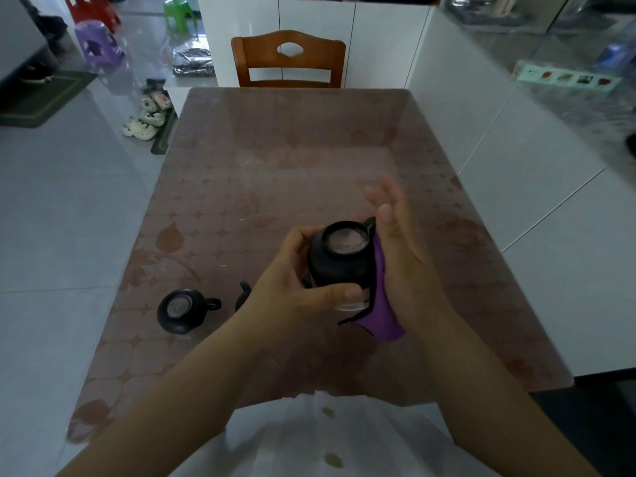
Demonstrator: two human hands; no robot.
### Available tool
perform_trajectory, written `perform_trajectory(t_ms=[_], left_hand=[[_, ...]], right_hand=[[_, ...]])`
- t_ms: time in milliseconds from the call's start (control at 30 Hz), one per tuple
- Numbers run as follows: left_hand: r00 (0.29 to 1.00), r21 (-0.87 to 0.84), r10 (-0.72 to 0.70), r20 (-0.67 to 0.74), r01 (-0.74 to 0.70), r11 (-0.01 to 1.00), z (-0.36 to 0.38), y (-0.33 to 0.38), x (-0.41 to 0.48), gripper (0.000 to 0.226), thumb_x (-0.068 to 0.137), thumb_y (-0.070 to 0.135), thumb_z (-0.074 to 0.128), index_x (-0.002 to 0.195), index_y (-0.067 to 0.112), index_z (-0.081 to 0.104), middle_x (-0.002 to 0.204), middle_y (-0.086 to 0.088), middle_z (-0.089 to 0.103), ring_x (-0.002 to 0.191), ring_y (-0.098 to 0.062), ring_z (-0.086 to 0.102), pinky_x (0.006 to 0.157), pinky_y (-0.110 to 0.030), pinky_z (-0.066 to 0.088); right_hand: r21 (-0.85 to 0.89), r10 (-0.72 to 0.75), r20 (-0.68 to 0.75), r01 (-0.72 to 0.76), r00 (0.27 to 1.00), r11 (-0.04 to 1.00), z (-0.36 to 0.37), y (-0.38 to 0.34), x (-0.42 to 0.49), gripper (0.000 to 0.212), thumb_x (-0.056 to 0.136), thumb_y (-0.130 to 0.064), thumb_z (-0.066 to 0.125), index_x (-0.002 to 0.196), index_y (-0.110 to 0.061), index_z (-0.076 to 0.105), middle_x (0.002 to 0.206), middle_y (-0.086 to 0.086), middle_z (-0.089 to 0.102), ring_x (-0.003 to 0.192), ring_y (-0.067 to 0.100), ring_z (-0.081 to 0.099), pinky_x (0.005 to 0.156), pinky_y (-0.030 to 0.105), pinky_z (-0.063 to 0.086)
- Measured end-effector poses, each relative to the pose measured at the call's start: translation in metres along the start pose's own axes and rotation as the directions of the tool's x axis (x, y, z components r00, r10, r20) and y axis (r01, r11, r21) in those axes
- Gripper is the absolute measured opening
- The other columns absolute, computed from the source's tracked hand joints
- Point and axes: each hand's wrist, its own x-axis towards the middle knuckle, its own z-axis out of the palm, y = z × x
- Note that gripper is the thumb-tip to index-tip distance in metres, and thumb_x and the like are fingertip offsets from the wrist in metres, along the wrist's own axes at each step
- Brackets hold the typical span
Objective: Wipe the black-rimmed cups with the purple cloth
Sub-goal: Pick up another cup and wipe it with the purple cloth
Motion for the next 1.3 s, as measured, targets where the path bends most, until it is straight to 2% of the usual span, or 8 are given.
perform_trajectory(t_ms=[200, 300, 400, 567, 733, 933, 1167, 1300], left_hand=[[0.999, -0.087, -0.016, 0.032, 0.019, 0.996, -0.001, -0.003, -0.004, 0.082, 0.047, 0.049, 0.088, 0.114, 0.023, 0.049, 0.114, 0.006, 0.067, 0.113, -0.016, 0.062, 0.088, -0.024, 0.050], [0.998, -0.094, -0.020, 0.060, 0.026, 0.995, 0.002, -0.007, -0.006, 0.079, 0.051, 0.047, 0.086, 0.117, 0.024, 0.050, 0.116, 0.007, 0.066, 0.115, -0.015, 0.060, 0.090, -0.023, 0.049], [0.997, -0.018, -0.023, 0.074, 0.024, 1.000, 0.002, -0.006, -0.008, 0.076, 0.056, 0.049, 0.083, 0.121, 0.028, 0.048, 0.120, 0.011, 0.064, 0.119, -0.012, 0.058, 0.093, -0.022, 0.047], [0.999, 0.357, -0.001, -0.036, 0.014, 0.934, 0.003, 0.000, -0.008, 0.064, 0.057, 0.049, 0.069, 0.112, 0.053, 0.036, 0.117, 0.021, 0.044, 0.104, 0.016, 0.045, 0.081, 0.004, 0.035], [0.994, 0.162, -0.057, -0.091, 0.072, 0.984, 0.009, -0.008, -0.012, 0.080, 0.059, 0.042, 0.071, 0.131, 0.030, 0.037, 0.129, 0.015, 0.050, 0.117, 0.003, 0.051, 0.095, -0.020, 0.049], [0.985, 0.126, -0.037, -0.169, 0.059, 0.990, 0.013, -0.005, -0.016, 0.062, 0.051, 0.037, 0.077, 0.106, 0.043, 0.047, 0.111, 0.019, 0.059, 0.094, 0.015, 0.059, 0.073, -0.006, 0.049], [0.995, 0.071, 0.005, -0.101, 0.002, 0.997, -0.008, 0.008, -0.021, 0.064, 0.059, 0.016, 0.074, 0.119, 0.023, 0.052, 0.113, 0.009, 0.062, 0.096, 0.003, 0.065, 0.073, -0.010, 0.051], [0.999, 0.069, -0.017, -0.027, 0.019, 0.997, -0.019, 0.002, -0.022, 0.064, 0.066, 0.016, 0.082, 0.122, 0.026, 0.051, 0.112, 0.012, 0.064, 0.104, -0.005, 0.064, 0.080, -0.016, 0.052]], right_hand=[[0.407, 0.148, 0.148, -0.197, 0.978, 0.892, -0.005, 0.014, 0.003, 0.097, 0.059, -0.057, 0.077, 0.138, -0.049, 0.023, 0.126, 0.004, 0.061, 0.112, 0.023, 0.062, 0.088, 0.040, 0.052], [0.562, 0.200, 0.235, -0.301, 0.951, 0.771, -0.005, 0.021, 0.003, 0.108, 0.054, -0.046, 0.084, 0.141, -0.040, 0.021, 0.118, 0.011, 0.067, 0.109, 0.029, 0.063, 0.090, 0.047, 0.052], [0.632, 0.235, 0.255, -0.346, 0.938, 0.694, -0.005, 0.021, 0.000, 0.096, 0.061, -0.038, 0.079, 0.140, -0.027, 0.027, 0.116, 0.014, 0.067, 0.107, 0.030, 0.064, 0.094, 0.050, 0.049], [0.574, 0.247, 0.063, -0.237, 0.967, 0.784, -0.004, 0.018, -0.001, 0.057, 0.074, -0.026, 0.062, 0.128, -0.014, 0.045, 0.112, 0.016, 0.068, 0.099, 0.026, 0.066, 0.085, 0.037, 0.056], [0.411, 0.162, -0.049, -0.128, 0.986, 0.903, -0.001, 0.018, -0.005, 0.047, 0.075, -0.029, 0.060, 0.120, -0.017, 0.051, 0.105, 0.004, 0.072, 0.098, 0.021, 0.067, 0.081, 0.036, 0.056], [0.231, -0.019, 0.015, 0.015, 1.000, 0.973, 0.006, 0.024, -0.017, 0.036, 0.087, -0.022, 0.059, 0.121, -0.029, 0.051, 0.121, -0.003, 0.064, 0.116, 0.022, 0.058, 0.098, 0.052, 0.046], [-0.035, -0.134, 0.247, 0.147, 0.960, 0.988, -0.012, 0.022, -0.025, 0.048, 0.095, -0.016, 0.041, 0.141, -0.024, 0.028, 0.142, -0.008, 0.045, 0.133, 0.009, 0.041, 0.110, 0.039, 0.037], [0.073, -0.134, 0.211, 0.121, 0.968, 0.990, -0.023, 0.014, -0.024, 0.044, 0.095, -0.023, 0.041, 0.137, -0.032, 0.032, 0.134, -0.007, 0.056, 0.127, 0.011, 0.049, 0.107, 0.033, 0.039]])
